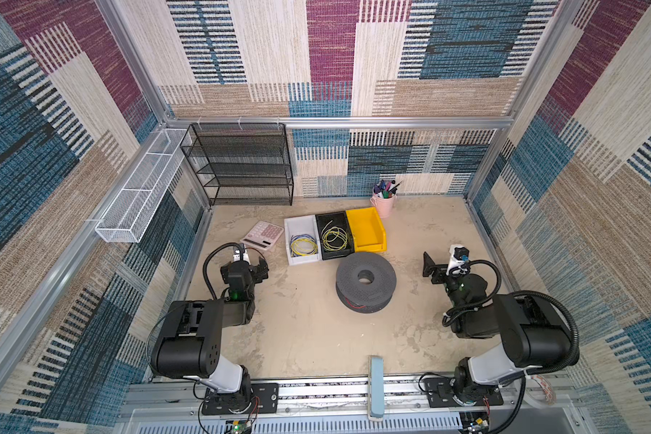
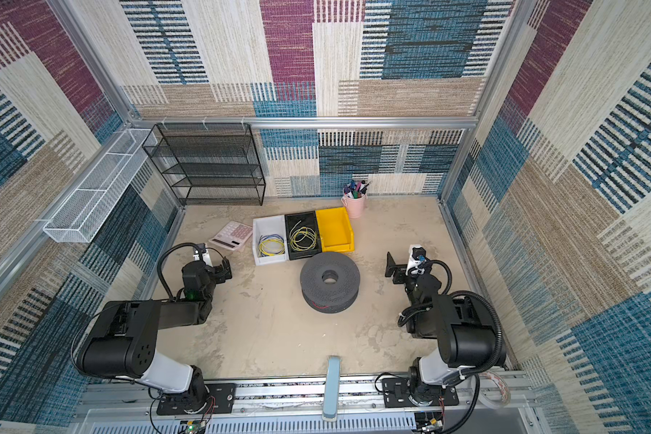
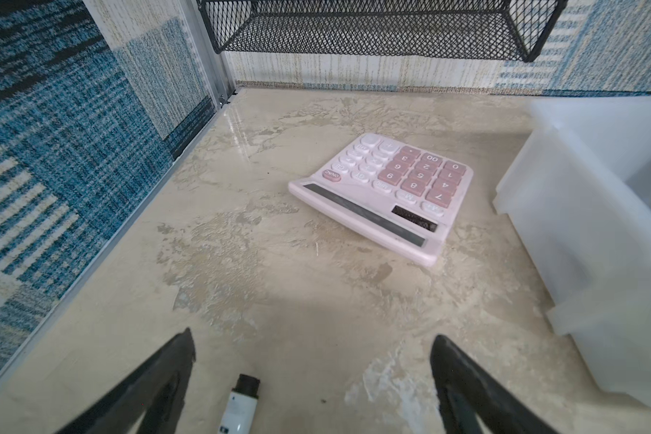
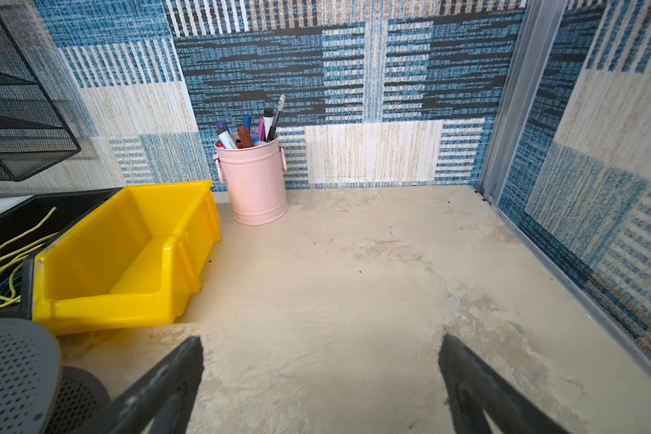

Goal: Wrap the cables

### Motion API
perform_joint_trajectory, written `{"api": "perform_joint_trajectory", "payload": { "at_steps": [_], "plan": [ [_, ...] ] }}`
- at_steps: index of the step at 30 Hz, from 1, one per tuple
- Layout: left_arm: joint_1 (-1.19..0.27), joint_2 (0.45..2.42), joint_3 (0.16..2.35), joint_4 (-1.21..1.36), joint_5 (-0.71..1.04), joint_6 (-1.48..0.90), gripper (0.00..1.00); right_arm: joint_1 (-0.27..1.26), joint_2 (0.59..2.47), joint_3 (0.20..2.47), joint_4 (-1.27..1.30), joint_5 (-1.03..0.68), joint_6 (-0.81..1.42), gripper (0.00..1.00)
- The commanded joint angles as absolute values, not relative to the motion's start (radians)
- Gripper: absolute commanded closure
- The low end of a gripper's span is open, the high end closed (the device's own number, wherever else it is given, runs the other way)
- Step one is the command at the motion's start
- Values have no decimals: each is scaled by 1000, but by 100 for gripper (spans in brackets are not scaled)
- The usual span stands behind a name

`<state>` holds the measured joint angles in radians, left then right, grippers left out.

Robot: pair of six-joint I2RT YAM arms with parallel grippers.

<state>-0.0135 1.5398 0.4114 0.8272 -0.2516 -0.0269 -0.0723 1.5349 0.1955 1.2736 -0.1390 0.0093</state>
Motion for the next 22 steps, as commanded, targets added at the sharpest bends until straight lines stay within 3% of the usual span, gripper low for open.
{"api": "perform_joint_trajectory", "payload": {
  "at_steps": [1, 22],
  "plan": [
    [-13, 1536, 413, 836, -227, -34, 1, -71, 1534, 196, 1309, -156, 2, 1],
    [-14, 1535, 410, 842, -227, -34, 1, -52, 1534, 212, 1278, -159, -22, 1]
  ]
}}
